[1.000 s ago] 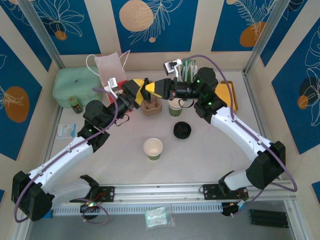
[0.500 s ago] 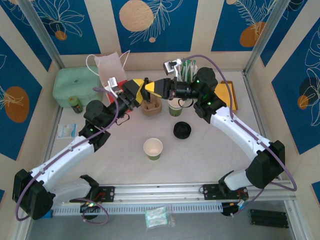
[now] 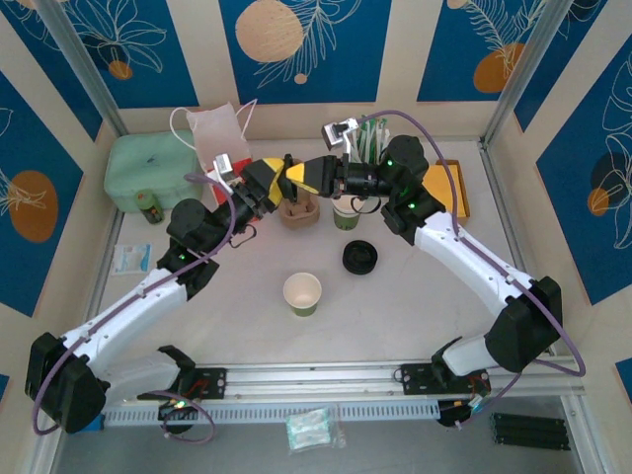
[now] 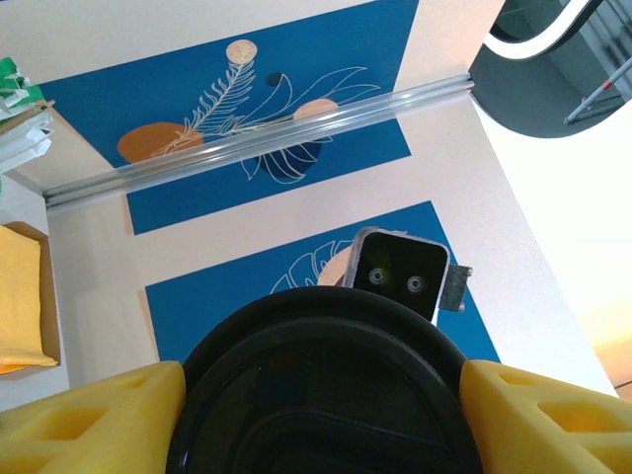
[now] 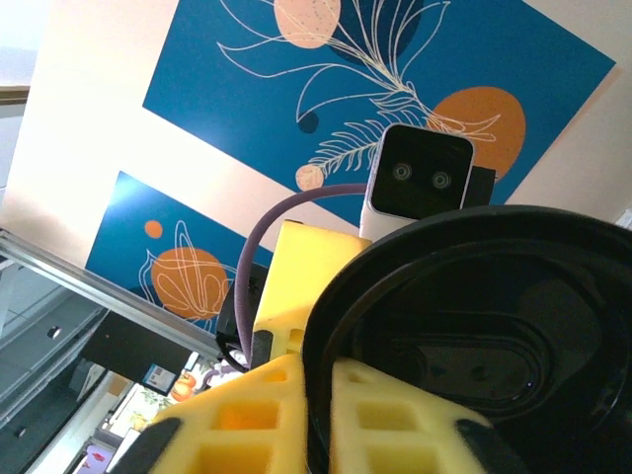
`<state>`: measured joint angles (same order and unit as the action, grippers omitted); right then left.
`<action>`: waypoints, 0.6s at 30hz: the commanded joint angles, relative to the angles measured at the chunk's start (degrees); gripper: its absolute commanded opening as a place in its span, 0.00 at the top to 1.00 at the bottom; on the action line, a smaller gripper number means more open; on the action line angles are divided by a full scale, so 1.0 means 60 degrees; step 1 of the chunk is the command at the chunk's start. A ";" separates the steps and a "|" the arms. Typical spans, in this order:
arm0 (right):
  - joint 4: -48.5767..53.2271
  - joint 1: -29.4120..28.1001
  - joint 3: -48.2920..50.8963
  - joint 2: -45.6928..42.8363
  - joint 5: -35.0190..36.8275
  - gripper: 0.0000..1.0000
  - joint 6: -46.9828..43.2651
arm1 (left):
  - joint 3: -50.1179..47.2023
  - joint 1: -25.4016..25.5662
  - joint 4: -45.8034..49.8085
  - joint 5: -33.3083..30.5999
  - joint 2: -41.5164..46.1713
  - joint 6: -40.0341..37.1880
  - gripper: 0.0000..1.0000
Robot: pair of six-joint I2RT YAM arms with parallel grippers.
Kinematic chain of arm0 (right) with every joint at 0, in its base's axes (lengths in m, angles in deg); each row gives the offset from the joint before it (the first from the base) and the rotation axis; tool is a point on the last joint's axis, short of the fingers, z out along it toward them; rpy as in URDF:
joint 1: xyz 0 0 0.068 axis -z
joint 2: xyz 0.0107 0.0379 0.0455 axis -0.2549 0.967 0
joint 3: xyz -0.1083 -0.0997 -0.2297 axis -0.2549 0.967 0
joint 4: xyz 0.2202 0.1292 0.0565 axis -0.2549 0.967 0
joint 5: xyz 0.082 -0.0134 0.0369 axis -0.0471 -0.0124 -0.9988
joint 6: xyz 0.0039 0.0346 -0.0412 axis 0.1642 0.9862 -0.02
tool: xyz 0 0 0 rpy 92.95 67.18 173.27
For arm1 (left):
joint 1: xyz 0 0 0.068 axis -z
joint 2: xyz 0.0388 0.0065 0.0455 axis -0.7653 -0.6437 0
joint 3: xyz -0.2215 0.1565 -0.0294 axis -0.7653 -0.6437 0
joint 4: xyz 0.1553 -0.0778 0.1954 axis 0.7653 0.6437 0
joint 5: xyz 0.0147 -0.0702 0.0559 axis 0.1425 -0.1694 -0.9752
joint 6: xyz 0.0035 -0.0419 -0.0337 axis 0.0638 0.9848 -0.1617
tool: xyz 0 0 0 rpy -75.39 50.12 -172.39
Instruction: Pack the takeout coffee
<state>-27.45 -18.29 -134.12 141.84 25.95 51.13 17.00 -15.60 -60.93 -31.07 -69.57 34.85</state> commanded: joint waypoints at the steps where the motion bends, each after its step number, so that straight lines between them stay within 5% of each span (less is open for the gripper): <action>1: 0.0096 -0.0043 0.0189 0.0124 0.0158 0.78 -0.0085 | -0.0138 -0.0031 -0.0401 0.0155 0.0014 -0.0123 0.31; 10: 0.1317 0.0425 0.0619 -0.0787 0.0268 0.42 -0.0701 | -0.0558 -0.0056 0.0374 0.0053 0.0465 -0.0765 0.31; 18: 0.5671 0.0742 0.1445 -0.2503 0.1351 0.35 -0.3036 | 0.0030 -0.0060 0.4127 -0.0135 0.1518 -0.3582 0.31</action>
<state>-6.97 -13.57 -126.61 129.82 30.38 41.07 14.16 -15.60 -46.99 -31.09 -63.04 23.09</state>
